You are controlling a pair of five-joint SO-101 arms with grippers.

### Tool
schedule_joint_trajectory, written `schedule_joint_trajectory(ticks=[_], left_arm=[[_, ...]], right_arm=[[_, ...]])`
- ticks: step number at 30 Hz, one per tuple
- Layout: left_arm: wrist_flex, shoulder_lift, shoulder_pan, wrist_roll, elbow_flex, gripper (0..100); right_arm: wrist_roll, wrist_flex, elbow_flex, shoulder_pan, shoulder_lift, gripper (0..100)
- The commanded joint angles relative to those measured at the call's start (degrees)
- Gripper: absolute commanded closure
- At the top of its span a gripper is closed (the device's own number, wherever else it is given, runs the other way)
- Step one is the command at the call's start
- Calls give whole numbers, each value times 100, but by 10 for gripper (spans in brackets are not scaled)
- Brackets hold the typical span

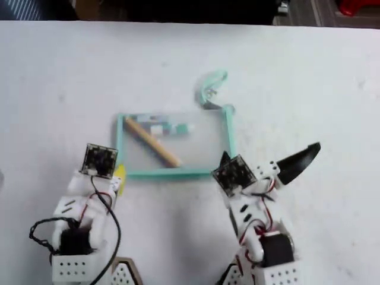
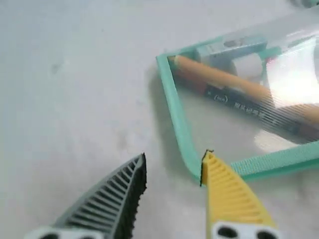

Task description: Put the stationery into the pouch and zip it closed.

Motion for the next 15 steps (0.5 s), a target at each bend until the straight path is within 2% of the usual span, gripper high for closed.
schedule_joint_trajectory(ticks=[1, 7, 15], left_arm=[[-70, -84, -22, 53, -9, 801], [299, -84, 4, 53, -9, 801], [1310, -84, -22, 79, -9, 801]], right_arm=[[-53, -857, 730, 347, 13, 209], [-53, -224, 695, 778, 40, 209], [-53, 2519, 695, 787, 31, 209]])
